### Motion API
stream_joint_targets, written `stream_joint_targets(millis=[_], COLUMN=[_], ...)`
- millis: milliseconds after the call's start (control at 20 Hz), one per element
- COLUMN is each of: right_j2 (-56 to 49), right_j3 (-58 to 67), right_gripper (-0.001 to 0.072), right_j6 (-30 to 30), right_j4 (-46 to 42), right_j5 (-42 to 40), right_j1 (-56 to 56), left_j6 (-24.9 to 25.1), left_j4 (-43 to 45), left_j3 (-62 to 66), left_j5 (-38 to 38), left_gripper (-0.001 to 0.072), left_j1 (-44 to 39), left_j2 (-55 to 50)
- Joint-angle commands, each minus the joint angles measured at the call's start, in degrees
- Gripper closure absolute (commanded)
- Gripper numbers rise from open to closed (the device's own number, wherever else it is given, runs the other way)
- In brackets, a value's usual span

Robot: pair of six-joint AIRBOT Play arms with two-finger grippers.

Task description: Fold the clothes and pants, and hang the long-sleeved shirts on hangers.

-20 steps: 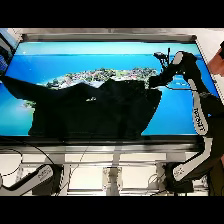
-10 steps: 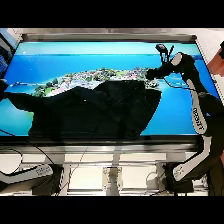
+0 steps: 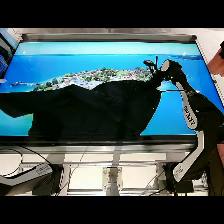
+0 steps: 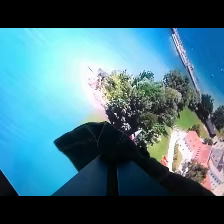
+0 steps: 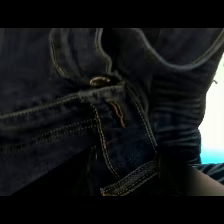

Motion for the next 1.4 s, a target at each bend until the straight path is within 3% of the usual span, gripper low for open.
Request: stream_joint_targets(millis=[0,50,150,250,350,800,1100,1350], right_j2=[-0.4,-0.4,-0.4,-0.4,-0.4,7.2,14.7,16.4], right_j3=[0.0,-0.1,-0.8,-1.6,-1.7,-5.2,-18.3,-20.0], right_gripper=[0.0271,0.0273,0.0397,0.041,0.068,0.0687,0.0687,0.0685], right_j6=[-0.9,-0.9,-0.2,1.4,1.6,3.1,2.6,2.1], right_j4=[-0.9,-2.3,-4.8,-6.3,-6.8,-8.1,-12.0,-11.8], right_j5=[8.7,9.9,10.7,12.6,15.7,20.6,18.2,19.7], right_j1=[0.2,0.3,0.0,-1.0,-3.1,-20.7,-33.9,-42.1], left_j6=[1.5,2.2,4.0,5.8,7.4,8.9,10.2,10.1], left_j4=[-2.1,-2.2,-3.5,-5.6,-8.2,-13.3,-13.3,-12.6], left_j3=[0.3,0.3,0.3,0.3,0.3,0.3,0.3,0.3], left_j5=[0.0,-0.1,-0.1,-0.2,-0.2,-0.7,-0.6,-0.7], left_gripper=[0.0686,0.0686,0.0686,0.0686,0.0686,0.0686,0.0686,0.0686], left_j1=[2.1,2.0,2.0,2.0,2.0,1.3,-5.5,-12.4], left_j2=[1.0,1.0,0.9,0.9,0.9,0.7,-1.0,-4.4])
